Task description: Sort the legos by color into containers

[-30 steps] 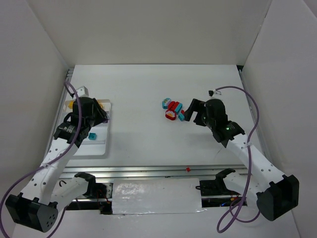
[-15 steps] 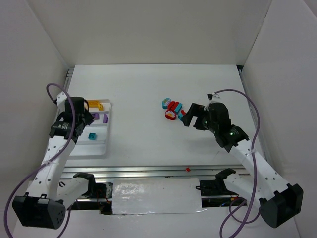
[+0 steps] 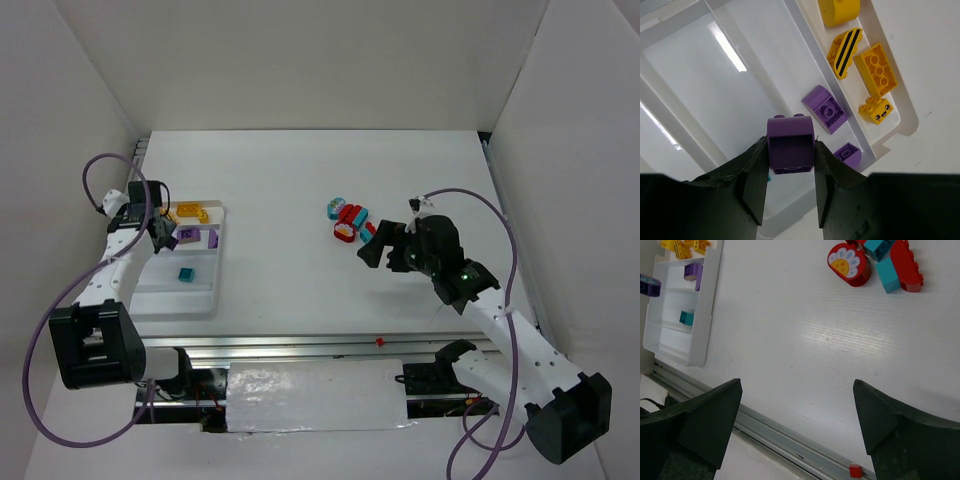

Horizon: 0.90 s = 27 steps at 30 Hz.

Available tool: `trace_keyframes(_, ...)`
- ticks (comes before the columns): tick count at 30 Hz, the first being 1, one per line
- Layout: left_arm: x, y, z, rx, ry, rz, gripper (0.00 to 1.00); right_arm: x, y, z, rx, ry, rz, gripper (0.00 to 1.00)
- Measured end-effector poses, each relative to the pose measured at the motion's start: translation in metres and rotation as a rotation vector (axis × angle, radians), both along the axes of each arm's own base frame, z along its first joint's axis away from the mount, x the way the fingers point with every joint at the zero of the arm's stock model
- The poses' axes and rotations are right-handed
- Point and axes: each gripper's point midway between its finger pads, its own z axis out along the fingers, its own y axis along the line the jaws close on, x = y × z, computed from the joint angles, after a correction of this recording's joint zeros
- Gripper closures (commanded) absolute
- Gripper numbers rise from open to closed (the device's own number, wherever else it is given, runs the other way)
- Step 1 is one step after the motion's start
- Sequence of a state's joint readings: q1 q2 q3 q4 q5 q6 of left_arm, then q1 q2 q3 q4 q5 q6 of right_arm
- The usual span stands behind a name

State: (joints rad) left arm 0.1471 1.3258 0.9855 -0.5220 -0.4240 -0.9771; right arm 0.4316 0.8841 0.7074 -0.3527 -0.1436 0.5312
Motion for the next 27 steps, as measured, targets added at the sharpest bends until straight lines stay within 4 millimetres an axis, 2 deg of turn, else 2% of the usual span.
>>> trace_keyframes(1, 0.002, 0.003, 0.001, 0.001, -0.012, 0.014, 0.71, -0.002, 0.000, 0.001, 0.005, -0.005, 0.006, 0.01)
trace_keyframes(5, 0.012, 0.014, 0.004, 0.011, -0.059, 0.059, 0.66, -0.005, 0.004, 0.003, 0.020, -0.009, 0.028, 0.00)
trace_keyframes(7, 0.017, 0.020, 0.002, 0.016, -0.072, 0.075, 0.59, -0.006, 0.006, 0.003, 0.026, -0.006, 0.039, 0.00)
trace_keyframes(8, 0.019, 0.023, -0.001, 0.015, -0.070, 0.083, 0.54, -0.006, 0.007, 0.003, 0.028, -0.004, 0.044, 0.00)
trace_keyframes(9, 0.022, 0.026, -0.005, 0.013, -0.067, 0.090, 0.43, -0.006, 0.007, 0.002, 0.029, -0.002, 0.047, 0.00)
trace_keyframes(12, 0.025, 0.030, -0.020, -0.002, -0.041, 0.106, 0.25, -0.005, 0.008, 0.000, 0.027, 0.005, 0.049, 0.00)
trace_keyframes(14, 0.025, 0.031, -0.024, -0.008, -0.035, 0.115, 0.20, -0.005, 0.009, -0.002, 0.025, 0.010, 0.050, 0.01)
trace_keyframes(15, 0.026, 0.031, -0.025, -0.009, -0.034, 0.117, 0.12, -0.005, 0.009, -0.002, 0.024, 0.011, 0.049, 0.00)
trace_keyframes(17, 0.026, 0.031, -0.025, -0.011, -0.037, 0.122, 0.11, -0.005, 0.009, -0.002, 0.024, 0.012, 0.050, 0.02)
trace_keyframes(18, 0.026, 0.031, -0.025, -0.013, -0.041, 0.125, 0.01, -0.005, 0.009, -0.002, 0.023, 0.014, 0.052, 0.03)
trace_keyframes(21, 0.029, 0.029, -0.021, -0.025, -0.061, 0.119, 0.01, -0.011, 0.012, -0.006, 0.013, 0.029, 0.069, 0.04)
trace_keyframes(23, 0.032, 0.023, -0.012, -0.030, -0.089, 0.096, 0.01, -0.020, 0.017, -0.012, -0.018, 0.047, 0.085, 0.02)
trace_keyframes(25, 0.033, 0.012, 0.005, -0.012, -0.126, 0.051, 0.00, -0.037, 0.028, -0.020, -0.057, 0.076, 0.119, 0.02)
trace_keyframes(27, 0.036, -0.010, 0.027, 0.012, -0.173, -0.030, 0.01, -0.058, 0.038, -0.029, -0.089, 0.118, 0.149, 0.02)
